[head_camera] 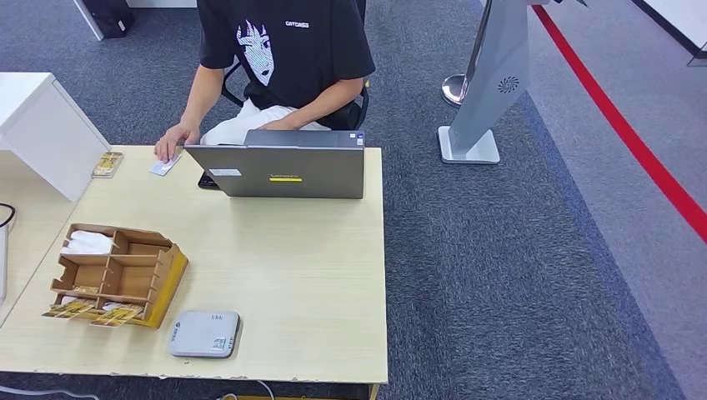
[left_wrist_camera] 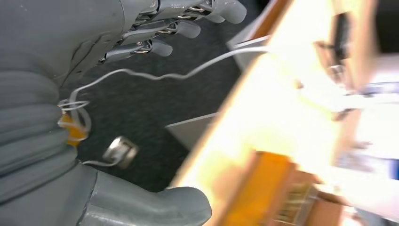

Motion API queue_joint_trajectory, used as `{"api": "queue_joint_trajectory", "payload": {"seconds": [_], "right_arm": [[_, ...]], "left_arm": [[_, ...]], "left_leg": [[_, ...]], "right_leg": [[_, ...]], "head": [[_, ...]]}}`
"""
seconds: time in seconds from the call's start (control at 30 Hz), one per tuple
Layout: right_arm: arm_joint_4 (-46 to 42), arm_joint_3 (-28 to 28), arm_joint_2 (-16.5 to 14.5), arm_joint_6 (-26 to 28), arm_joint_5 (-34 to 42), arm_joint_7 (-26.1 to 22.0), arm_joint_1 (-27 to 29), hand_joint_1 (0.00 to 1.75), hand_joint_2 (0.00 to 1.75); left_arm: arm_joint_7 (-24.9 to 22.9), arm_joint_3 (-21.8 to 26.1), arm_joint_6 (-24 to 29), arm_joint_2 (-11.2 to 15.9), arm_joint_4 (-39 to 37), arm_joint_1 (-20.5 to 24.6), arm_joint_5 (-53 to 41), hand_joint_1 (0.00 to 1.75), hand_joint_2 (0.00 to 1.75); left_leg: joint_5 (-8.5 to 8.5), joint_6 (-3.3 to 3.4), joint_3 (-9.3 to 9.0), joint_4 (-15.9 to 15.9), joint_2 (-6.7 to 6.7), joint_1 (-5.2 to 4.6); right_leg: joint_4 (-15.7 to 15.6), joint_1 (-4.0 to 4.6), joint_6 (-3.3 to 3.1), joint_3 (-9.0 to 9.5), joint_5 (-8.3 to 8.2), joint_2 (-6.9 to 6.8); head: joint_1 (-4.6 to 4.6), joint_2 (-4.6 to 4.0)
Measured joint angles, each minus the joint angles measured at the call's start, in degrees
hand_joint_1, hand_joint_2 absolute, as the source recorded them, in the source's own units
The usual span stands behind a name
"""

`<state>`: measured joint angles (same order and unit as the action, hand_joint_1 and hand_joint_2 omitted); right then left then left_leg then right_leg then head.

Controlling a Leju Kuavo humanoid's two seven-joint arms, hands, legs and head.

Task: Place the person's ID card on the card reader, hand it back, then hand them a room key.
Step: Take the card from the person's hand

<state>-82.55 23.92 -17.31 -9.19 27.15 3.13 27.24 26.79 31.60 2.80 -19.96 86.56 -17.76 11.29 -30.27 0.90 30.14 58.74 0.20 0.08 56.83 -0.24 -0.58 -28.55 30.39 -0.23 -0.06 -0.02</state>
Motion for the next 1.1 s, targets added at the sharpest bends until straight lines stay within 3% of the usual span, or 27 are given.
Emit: {"api": "queue_joint_trajectory", "payload": {"seconds": [0.33,0.67,0.8,0.83,0.97,1.1], "right_arm": [[-2.0,-0.3,0.0,1.8,-3.1,-0.2,0.9,0.00,1.75],[-2.0,0.0,0.0,0.3,-6.7,-0.3,0.3,0.00,1.75],[-1.6,0.2,0.0,-0.7,-8.3,-0.3,-0.4,0.00,1.75],[-1.4,0.3,0.0,-1.0,-8.8,-0.3,-0.6,0.00,1.75],[-0.8,0.9,0.0,-2.0,-10.6,-0.5,-1.5,0.00,1.75],[0.3,1.7,0.0,-3.2,-12.5,-0.8,-2.5,0.00,1.75]], "left_arm": [[1.3,3.4,-6.6,0.9,17.4,0.8,-7.2,0.00,1.75],[-2.6,-2.9,-7.0,7.1,22.8,6.2,-23.9,0.00,1.75],[-4.4,-6.0,-6.4,10.0,22.7,9.1,-30.3,0.00,0.00],[-4.8,-6.8,-6.2,10.7,22.6,9.9,-31.9,0.00,0.00],[-6.5,-10.1,-5.7,13.6,21.9,13.3,-37.9,0.00,1.75],[-8.1,-13.6,-5.3,16.4,20.5,16.8,-43.6,0.00,1.75]], "left_leg": [[0.01,0.00,-0.04,0.0,0.02,0.01],[0.02,0.00,-0.05,0.0,0.03,0.01],[0.03,0.00,-0.06,0.0,0.03,0.01],[0.03,0.00,-0.06,0.0,0.03,0.01],[0.03,0.00,-0.06,0.0,0.04,0.01],[0.04,-0.01,-0.06,0.1,0.06,0.01]], "right_leg": [[0.0,0.00,0.00,-0.02,-0.01,0.02],[0.0,0.00,-0.01,-0.02,-0.02,0.04],[0.0,0.00,-0.02,-0.03,-0.03,0.05],[0.0,0.00,-0.02,-0.03,-0.03,0.05],[0.0,0.00,-0.04,-0.04,-0.05,0.07],[0.0,0.00,-0.04,-0.04,-0.06,0.10]], "head": [[0.01,0.00],[0.00,0.00],[0.00,0.00],[0.00,0.00],[0.00,0.00],[0.01,0.00]]}}
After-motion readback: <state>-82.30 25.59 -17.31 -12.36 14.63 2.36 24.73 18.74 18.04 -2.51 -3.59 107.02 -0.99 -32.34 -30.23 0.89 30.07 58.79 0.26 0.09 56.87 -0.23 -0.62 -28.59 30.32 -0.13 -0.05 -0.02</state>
